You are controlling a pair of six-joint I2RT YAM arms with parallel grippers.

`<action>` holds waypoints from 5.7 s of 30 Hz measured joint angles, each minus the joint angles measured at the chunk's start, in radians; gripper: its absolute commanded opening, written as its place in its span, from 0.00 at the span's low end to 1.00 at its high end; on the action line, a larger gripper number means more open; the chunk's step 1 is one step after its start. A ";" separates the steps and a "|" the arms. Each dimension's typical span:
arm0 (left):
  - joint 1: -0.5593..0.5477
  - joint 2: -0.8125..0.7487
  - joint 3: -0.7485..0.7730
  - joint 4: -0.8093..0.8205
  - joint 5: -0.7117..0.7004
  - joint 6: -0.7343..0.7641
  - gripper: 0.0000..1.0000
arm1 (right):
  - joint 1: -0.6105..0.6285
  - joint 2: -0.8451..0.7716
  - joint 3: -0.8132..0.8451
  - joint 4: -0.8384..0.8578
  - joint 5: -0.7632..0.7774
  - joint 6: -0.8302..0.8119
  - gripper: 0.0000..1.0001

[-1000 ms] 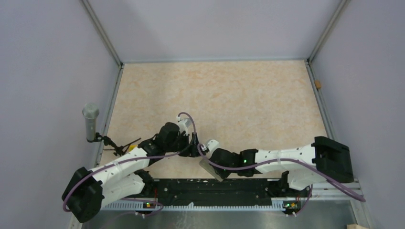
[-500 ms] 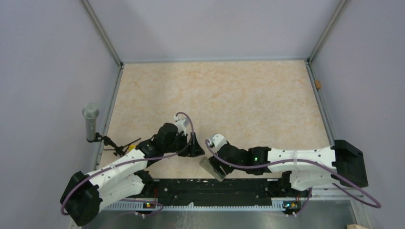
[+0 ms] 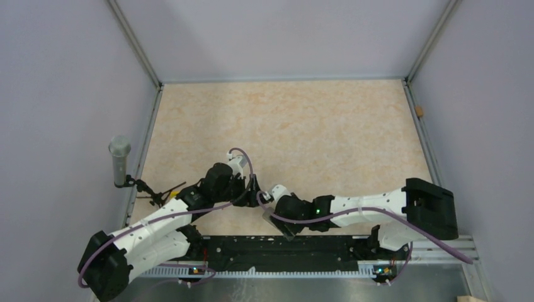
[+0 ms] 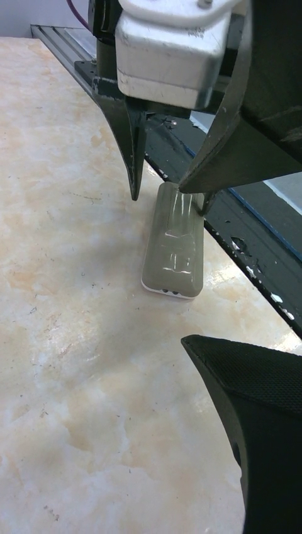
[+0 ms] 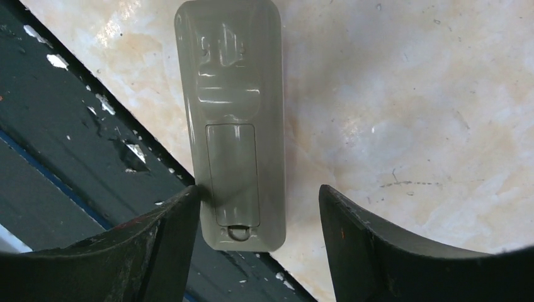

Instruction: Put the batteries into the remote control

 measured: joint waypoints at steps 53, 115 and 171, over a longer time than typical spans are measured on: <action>0.080 -0.061 -0.109 0.549 0.297 -0.284 0.92 | -0.325 -0.502 -0.130 0.195 -0.283 0.141 0.19; 0.087 -0.026 -0.114 0.911 0.369 -0.437 0.00 | -0.428 -0.452 -0.374 0.901 -0.657 0.436 0.80; -0.009 0.806 0.483 0.039 0.022 -0.216 0.90 | -0.428 -0.688 -0.161 -0.109 0.068 0.084 0.84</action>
